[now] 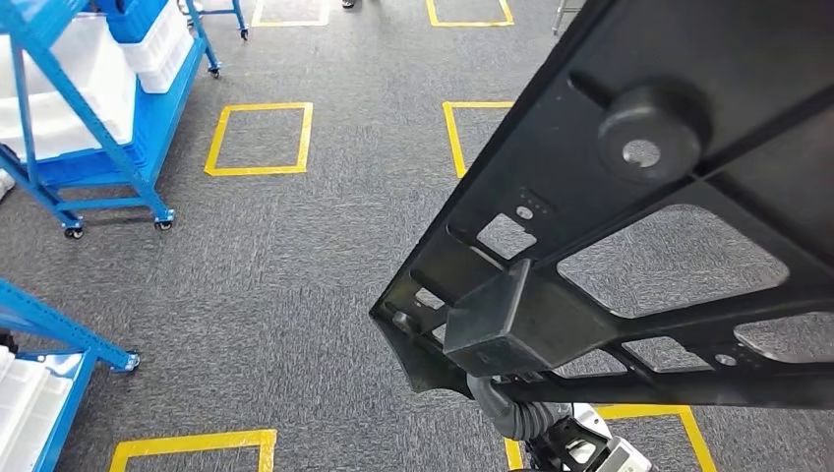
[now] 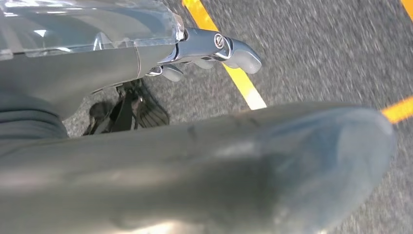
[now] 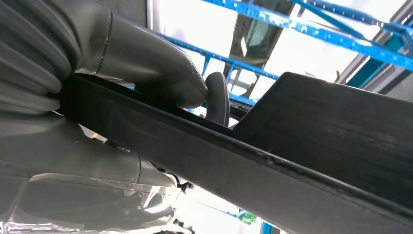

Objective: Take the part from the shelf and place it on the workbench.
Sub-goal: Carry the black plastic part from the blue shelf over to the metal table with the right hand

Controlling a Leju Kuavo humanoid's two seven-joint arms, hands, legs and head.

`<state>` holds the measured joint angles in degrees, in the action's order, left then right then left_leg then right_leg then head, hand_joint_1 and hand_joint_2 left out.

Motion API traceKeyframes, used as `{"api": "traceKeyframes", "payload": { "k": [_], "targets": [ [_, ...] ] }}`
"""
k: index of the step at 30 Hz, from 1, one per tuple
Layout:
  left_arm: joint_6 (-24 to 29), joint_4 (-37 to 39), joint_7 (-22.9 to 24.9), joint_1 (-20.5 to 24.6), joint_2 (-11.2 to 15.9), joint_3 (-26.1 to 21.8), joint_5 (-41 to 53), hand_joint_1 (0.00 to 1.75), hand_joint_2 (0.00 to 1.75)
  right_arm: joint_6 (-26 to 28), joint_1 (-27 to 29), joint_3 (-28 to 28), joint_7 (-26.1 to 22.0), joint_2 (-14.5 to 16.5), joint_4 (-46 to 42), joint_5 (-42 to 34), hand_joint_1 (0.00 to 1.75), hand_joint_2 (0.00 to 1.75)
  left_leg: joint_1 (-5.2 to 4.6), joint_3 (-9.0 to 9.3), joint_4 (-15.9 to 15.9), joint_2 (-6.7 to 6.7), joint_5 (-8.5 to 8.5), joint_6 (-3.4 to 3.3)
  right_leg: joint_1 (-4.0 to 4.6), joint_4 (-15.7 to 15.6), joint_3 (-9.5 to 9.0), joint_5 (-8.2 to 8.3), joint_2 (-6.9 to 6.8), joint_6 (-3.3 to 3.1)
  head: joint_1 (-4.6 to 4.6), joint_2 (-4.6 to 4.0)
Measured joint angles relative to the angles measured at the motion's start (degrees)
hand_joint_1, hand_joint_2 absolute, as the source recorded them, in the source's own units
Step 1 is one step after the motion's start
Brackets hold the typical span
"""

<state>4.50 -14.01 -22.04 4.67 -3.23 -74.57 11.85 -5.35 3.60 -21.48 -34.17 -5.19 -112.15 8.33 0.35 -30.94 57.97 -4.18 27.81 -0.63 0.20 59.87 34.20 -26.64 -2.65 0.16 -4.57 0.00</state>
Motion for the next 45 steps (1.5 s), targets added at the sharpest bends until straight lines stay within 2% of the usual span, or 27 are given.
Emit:
{"api": "traceKeyframes", "payload": {
  "k": [1, 3, 5, 7, 9, 10, 11, 12, 14, 16, 18, 19, 21, 23, 25, 26, 27, 30, 32, 34, 37, 38, 40, 41, 42, 43, 45],
  "targets": [
    [0.00, 0.00, 0.01, 0.03, -0.05, -0.01, 0.01, 0.00, 0.00, 0.00, -0.01, 0.04, -0.02, 0.06, -0.01, 0.01, 1.75, 1.75, -0.07, 0.10, -0.01, -0.38, 0.12, 0.29, 0.28, -1.12, -0.48, 0.03, -0.28, -0.35, 0.00, 0.00],
    [0.00, 0.00, 0.02, 0.19, -0.16, -0.03, 0.00, 0.00, 0.00, 0.00, 0.02, 0.09, -0.05, 0.17, -0.03, 0.02, 1.75, 1.75, -0.09, 0.39, -0.18, -1.13, 0.28, 0.91, 0.37, -1.36, -0.45, 0.16, 0.79, -0.99, -0.01, 0.00],
    [0.02, 0.00, 0.02, 0.38, -0.26, -0.03, -0.01, 0.00, 0.00, 0.00, 0.04, 0.12, -0.06, 0.30, -0.07, 0.02, 1.75, 1.75, 0.04, 0.20, 1.03, 0.20, 1.34, 1.45, 0.03, -2.01, -0.86, 0.47, 1.74, -1.67, -0.01, 0.00],
    [0.01, 0.00, 0.03, 0.32, -0.32, -0.04, 0.05, 0.00, 0.00, -0.01, -0.05, 0.14, -0.07, 0.55, -0.10, 0.02, 1.75, 1.75, 0.20, -2.30, 6.75, 2.69, 4.50, 1.72, -0.20, -2.40, -1.23, 0.61, 2.69, -2.16, -0.01, 0.00],
    [-0.02, 0.00, -0.02, 0.05, -0.35, -0.04, 0.07, 0.00, 0.00, -0.09, -0.07, 0.15, -0.07, 0.76, -0.09, 0.03, 1.75, 1.75, 0.24, -6.23, 14.47, 3.59, 7.53, 1.87, -0.14, -2.34, -1.26, 0.54, 3.89, -2.36, -0.01, 0.00],
    [-0.02, 0.00, -0.08, -0.05, -0.35, -0.05, 0.04, 0.00, 0.00, -0.16, -0.03, 0.15, -0.06, 0.81, -0.09, 0.09, 1.75, 1.75, 0.25, -7.46, 16.50, 3.68, 7.69, 1.92, -0.10, -2.30, -1.31, 0.51, 4.56, -2.39, -0.01, 0.00],
    [-0.02, 0.00, -0.13, -0.13, -0.35, -0.05, 0.01, 0.00, 0.00, -0.21, 0.00, 0.15, -0.05, 0.86, -0.08, 0.21, 1.75, 1.75, 0.27, -7.61, 16.16, 3.72, 6.57, 1.93, -0.09, -2.24, -1.40, 0.46, 5.29, -2.36, -0.01, 0.00],
    [-0.03, 0.00, -0.17, -0.17, -0.35, -0.07, 0.01, 0.00, 0.00, -0.25, 0.03, 0.16, -0.03, 0.90, -0.08, 0.38, 1.75, 1.75, 0.30, -6.66, 13.50, 3.92, 4.46, 1.89, -0.12, -2.13, -1.52, 0.37, 6.04, -2.26, 0.00, 0.00],
    [-0.06, 0.00, -0.20, -0.22, -0.34, -0.11, -0.01, 0.00, 0.00, -0.25, 0.05, 0.31, 0.00, 0.99, -0.09, 0.73, 1.75, 1.75, 0.44, -3.39, 5.41, 5.79, 0.21, 1.69, -0.14, -1.68, -1.59, 0.04, 7.38, -1.85, 0.00, 0.00],
    [-0.19, 0.00, -0.16, -0.22, -0.35, -0.17, 0.26, 0.00, 0.00, -0.19, 0.14, 0.72, 0.00, 1.03, -0.10, 0.86, 1.75, 1.75, 0.51, -1.57, 1.08, 7.63, -1.02, 1.42, -0.23, -1.19, -1.18, -0.19, 8.45, -1.27, -0.01, 0.00],
    [-0.40, 0.00, 0.01, -0.16, -0.38, -0.20, 0.56, 0.00, 0.00, -0.28, 0.46, 1.30, -0.04, 1.09, -0.13, -0.12, 1.75, 1.75, 0.43, -1.33, 0.56, 7.37, -0.86, 0.87, -0.40, -1.17, -0.80, -0.11, 9.40, -0.53, -0.01, 0.00],
    [-0.48, 0.00, 0.16, -0.10, -0.43, -0.20, 0.62, 0.00, 0.00, -0.52, 0.69, 1.65, -0.09, 1.13, -0.16, -1.23, 1.75, 1.75, 0.43, -1.20, 0.28, 6.79, -1.00, 0.47, -0.46, -1.03, -0.73, -0.20, 9.04, -0.21, -0.01, 0.00],
    [-0.52, 0.00, 0.47, -0.08, -0.51, -0.20, 0.59, 0.00, 0.00, -1.24, 0.87, 2.42, -0.24, 1.17, -0.25, -3.98, 1.75, 1.75, 0.53, -0.91, -0.33, 5.54, -1.29, -0.28, -0.37, 1.46, 0.45, -1.85, 6.44, 0.32, 0.00, 0.00],
    [-0.36, 0.00, 0.76, -0.26, -0.51, -0.20, 0.59, 0.00, 0.00, -2.11, 0.80, 3.03, -0.28, 1.24, -0.28, -6.12, 1.75, 1.75, 0.42, -0.82, -0.49, 4.23, -1.23, -0.67, -0.49, 8.05, 3.74, -5.30, 3.74, 0.72, 0.00, 0.00],
    [-0.06, 0.00, 0.99, -0.35, -0.51, -0.21, 0.59, 0.00, 0.00, -3.02, 0.80, 3.45, -0.14, 1.37, -0.12, -7.71, 1.75, 1.75, 0.32, -0.78, -0.47, 2.80, -1.04, -0.74, -0.78, 14.00, 6.87, -7.20, 3.14, 1.08, 0.00, 0.00],
    [0.07, 0.00, 1.05, -0.33, -0.53, -0.22, 0.59, 0.00, 0.00, -3.36, 0.80, 3.62, -0.06, 1.45, -0.02, -8.25, 1.75, 1.75, 0.30, -0.70, -0.46, 2.11, -0.92, -0.70, -0.88, 14.33, 7.11, -6.63, 2.96, 1.18, 0.00, 0.00],
    [0.14, 0.00, 1.10, -0.30, -0.56, -0.22, 0.59, 0.00, 0.00, -3.65, 0.76, 3.74, 0.00, 1.56, 0.08, -8.63, 1.75, 1.75, 0.30, -0.56, -0.45, 1.50, -0.79, -0.61, -0.94, 12.34, 6.13, -5.07, 2.67, 1.19, 0.00, 0.00],
    [0.17, 0.00, 1.14, -0.21, -0.72, -0.23, 0.59, 0.00, 0.00, -4.47, 0.19, 3.84, 0.03, 1.90, 0.21, -9.33, 1.75, 1.75, 0.10, 0.05, -0.42, 0.07, -0.28, -0.02, -0.51, 1.13, 0.34, -0.35, 0.11, 0.49, 0.00, 0.00],
    [0.19, 0.00, 1.15, -0.08, -0.77, -0.24, 0.61, 0.00, 0.00, -4.94, -0.33, 3.84, 0.04, 2.14, 0.28, -9.51, 1.75, 1.75, -0.09, 0.33, -0.41, -0.77, 0.00, 0.57, 0.01, -1.41, -0.80, -0.13, -0.54, -0.15, 0.00, 0.00],
    [0.20, 0.00, 1.18, 0.18, -0.80, -0.25, 0.61, 0.00, 0.00, -5.29, -0.55, 3.84, 0.07, 2.34, 0.32, -9.57, 1.75, 1.75, -0.06, 0.64, -0.44, -1.41, 0.31, 1.19, -0.07, -1.68, -0.84, 0.02, 0.61, -0.68, -0.01, 0.00],
    [0.25, 0.00, 1.24, 0.40, -0.84, -0.26, 0.64, 0.00, 0.00, -5.44, -1.07, 3.81, 0.09, 2.86, 0.35, -9.60, 1.75, 1.75, 0.28, -0.97, 3.81, 1.65, 3.06, 1.93, -0.58, -2.38, -1.42, 0.32, 2.20, -1.57, -0.02, 0.00],
    [0.28, 0.00, 1.26, 0.36, -0.85, -0.28, 0.70, 0.00, 0.00, -5.45, -1.25, 3.79, 0.09, 3.05, 0.37, -9.60, 1.75, 1.75, 0.34, -2.68, 7.33, 2.84, 4.75, 2.04, -0.54, -2.41, -1.45, 0.30, 2.75, -1.75, -0.01, 0.00],
    [0.31, 0.00, 1.31, 0.13, -0.85, -0.33, 0.81, 0.00, 0.00, -5.52, -1.36, 3.69, 0.13, 3.22, 0.46, -9.53, 1.75, 1.75, 0.38, -6.42, 14.31, 3.53, 7.13, 2.17, -0.44, -2.32, -1.47, 0.25, 4.06, -1.95, -0.01, 0.00],
    [0.34, 0.00, 1.31, 0.01, -0.85, -0.36, 0.81, 0.00, 0.00, -5.57, -1.35, 3.58, 0.15, 3.23, 0.51, -9.38, 1.75, 1.75, 0.38, -7.31, 15.53, 3.64, 6.80, 2.19, -0.41, -2.25, -1.52, 0.20, 4.81, -1.96, -0.01, 0.00],
    [0.38, 0.00, 1.33, -0.09, -0.84, -0.37, 0.73, 0.00, 0.00, -5.65, -1.32, 3.40, 0.17, 3.25, 0.55, -9.14, 1.75, 1.75, 0.40, -7.15, 14.46, 3.76, 5.30, 2.17, -0.42, -2.15, -1.60, 0.13, 5.60, -1.90, -0.01, 0.00],
    [0.40, 0.00, 1.35, -0.15, -0.83, -0.38, 0.67, 0.00, 0.00, -5.74, -1.30, 3.15, 0.19, 3.27, 0.56, -8.81, 1.75, 1.75, 0.46, -6.01, 11.34, 4.19, 2.97, 2.10, -0.46, -2.00, -1.71, 0.00, 6.39, -1.77, -0.01, 0.00],
    [0.43, 0.00, 1.40, -0.19, -0.80, -0.38, 0.58, 0.00, 0.00, -5.90, -1.29, 2.62, 0.17, 3.33, 0.53, -8.25, 1.75, 1.75, 0.70, -3.04, 4.02, 6.47, -0.47, 1.90, -0.51, -1.50, -1.66, -0.34, 7.70, -1.34, 0.00, 0.00]
  ]
}}
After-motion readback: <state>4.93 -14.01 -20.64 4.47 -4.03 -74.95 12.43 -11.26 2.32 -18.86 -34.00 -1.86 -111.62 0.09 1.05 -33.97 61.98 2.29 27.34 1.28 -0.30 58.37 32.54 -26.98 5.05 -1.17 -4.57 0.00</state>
